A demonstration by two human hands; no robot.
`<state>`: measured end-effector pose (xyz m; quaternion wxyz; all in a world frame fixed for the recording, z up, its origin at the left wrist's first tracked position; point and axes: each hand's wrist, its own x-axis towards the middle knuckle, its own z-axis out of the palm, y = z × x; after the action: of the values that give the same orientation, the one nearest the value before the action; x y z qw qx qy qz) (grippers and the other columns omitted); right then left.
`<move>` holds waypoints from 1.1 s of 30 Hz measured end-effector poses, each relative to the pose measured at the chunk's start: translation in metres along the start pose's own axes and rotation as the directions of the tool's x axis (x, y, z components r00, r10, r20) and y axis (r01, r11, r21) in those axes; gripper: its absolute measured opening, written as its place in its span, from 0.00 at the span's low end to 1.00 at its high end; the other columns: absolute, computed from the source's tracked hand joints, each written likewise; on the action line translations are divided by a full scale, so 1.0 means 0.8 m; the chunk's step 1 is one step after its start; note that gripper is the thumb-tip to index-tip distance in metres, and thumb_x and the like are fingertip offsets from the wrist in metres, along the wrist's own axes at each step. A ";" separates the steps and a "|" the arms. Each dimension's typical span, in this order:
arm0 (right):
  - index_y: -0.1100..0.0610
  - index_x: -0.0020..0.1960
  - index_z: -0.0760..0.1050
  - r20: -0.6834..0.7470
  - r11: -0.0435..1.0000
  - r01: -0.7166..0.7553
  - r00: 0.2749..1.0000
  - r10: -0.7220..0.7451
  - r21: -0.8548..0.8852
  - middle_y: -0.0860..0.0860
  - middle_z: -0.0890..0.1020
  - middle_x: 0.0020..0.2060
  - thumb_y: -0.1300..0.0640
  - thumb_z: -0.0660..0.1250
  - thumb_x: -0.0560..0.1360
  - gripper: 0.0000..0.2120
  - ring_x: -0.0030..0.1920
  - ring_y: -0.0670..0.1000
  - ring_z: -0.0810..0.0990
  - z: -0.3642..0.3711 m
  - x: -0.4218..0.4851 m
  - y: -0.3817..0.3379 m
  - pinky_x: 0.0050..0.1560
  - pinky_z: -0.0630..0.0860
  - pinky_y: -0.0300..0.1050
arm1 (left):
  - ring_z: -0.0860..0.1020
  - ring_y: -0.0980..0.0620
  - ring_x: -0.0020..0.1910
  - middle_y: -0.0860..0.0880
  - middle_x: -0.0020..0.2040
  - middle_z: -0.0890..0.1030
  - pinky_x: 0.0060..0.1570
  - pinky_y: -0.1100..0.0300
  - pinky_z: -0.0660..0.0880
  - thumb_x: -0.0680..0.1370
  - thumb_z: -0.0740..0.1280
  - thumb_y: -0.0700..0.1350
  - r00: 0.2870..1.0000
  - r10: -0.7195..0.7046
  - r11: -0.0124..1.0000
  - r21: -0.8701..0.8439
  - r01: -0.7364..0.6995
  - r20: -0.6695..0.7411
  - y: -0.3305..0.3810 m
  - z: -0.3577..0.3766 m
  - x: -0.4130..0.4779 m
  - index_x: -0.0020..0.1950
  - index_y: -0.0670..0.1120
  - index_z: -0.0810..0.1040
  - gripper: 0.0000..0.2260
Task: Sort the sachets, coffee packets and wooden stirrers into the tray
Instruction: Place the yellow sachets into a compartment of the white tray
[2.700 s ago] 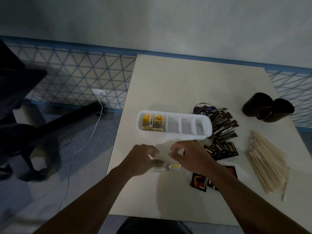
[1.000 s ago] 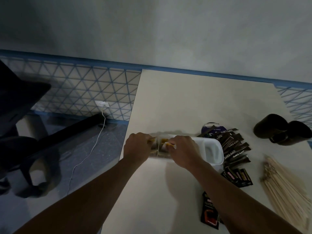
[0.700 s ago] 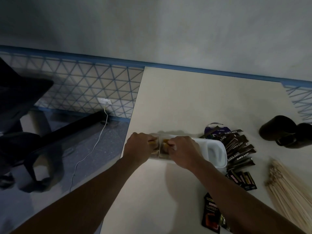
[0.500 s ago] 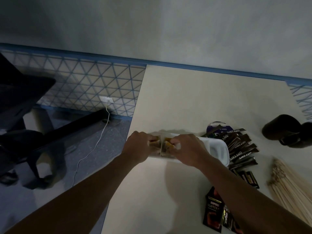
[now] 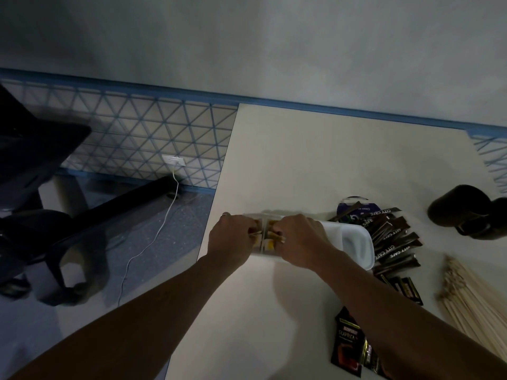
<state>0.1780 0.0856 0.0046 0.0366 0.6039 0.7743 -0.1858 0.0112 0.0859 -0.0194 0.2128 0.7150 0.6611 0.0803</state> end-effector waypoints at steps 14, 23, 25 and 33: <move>0.48 0.41 0.77 0.099 0.998 0.003 0.995 -0.009 0.056 0.51 0.80 0.44 0.51 0.65 0.74 0.04 0.44 0.55 0.77 -0.007 0.000 0.011 0.41 0.68 0.44 | 0.78 0.44 0.53 0.44 0.54 0.80 0.48 0.56 0.76 0.76 0.67 0.43 0.990 0.063 0.997 0.028 -0.067 0.129 -0.013 -0.017 0.019 0.62 0.53 0.81 0.15; 0.48 0.51 0.81 -0.017 0.996 -0.040 0.999 0.042 0.084 0.49 0.83 0.45 0.50 0.65 0.73 0.09 0.47 0.55 0.81 0.013 -0.005 0.014 0.43 0.75 0.46 | 0.79 0.44 0.50 0.45 0.49 0.83 0.46 0.56 0.77 0.75 0.70 0.49 0.987 0.079 0.997 -0.013 -0.078 0.141 -0.005 -0.019 0.017 0.56 0.53 0.83 0.10; 0.47 0.53 0.81 -0.046 0.990 -0.042 0.998 0.049 0.136 0.46 0.84 0.46 0.45 0.66 0.75 0.11 0.47 0.52 0.81 0.009 -0.007 0.019 0.44 0.75 0.45 | 0.80 0.46 0.49 0.47 0.49 0.85 0.48 0.55 0.78 0.74 0.70 0.48 0.992 0.083 0.995 -0.068 -0.077 0.096 -0.008 -0.024 0.020 0.55 0.52 0.84 0.10; 0.48 0.50 0.84 -0.190 0.977 -0.067 0.976 0.106 0.201 0.46 0.86 0.46 0.49 0.62 0.80 0.12 0.48 0.52 0.82 -0.002 -0.003 0.021 0.47 0.78 0.46 | 0.80 0.50 0.46 0.50 0.45 0.85 0.44 0.49 0.80 0.77 0.65 0.40 0.996 0.051 0.986 -0.156 -0.063 -0.074 -0.011 -0.020 0.028 0.50 0.52 0.84 0.10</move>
<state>0.1946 0.0874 0.0027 -0.0919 0.6535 0.7250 -0.1969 -0.0007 0.1112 -0.0120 0.2431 0.7113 0.6390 0.1634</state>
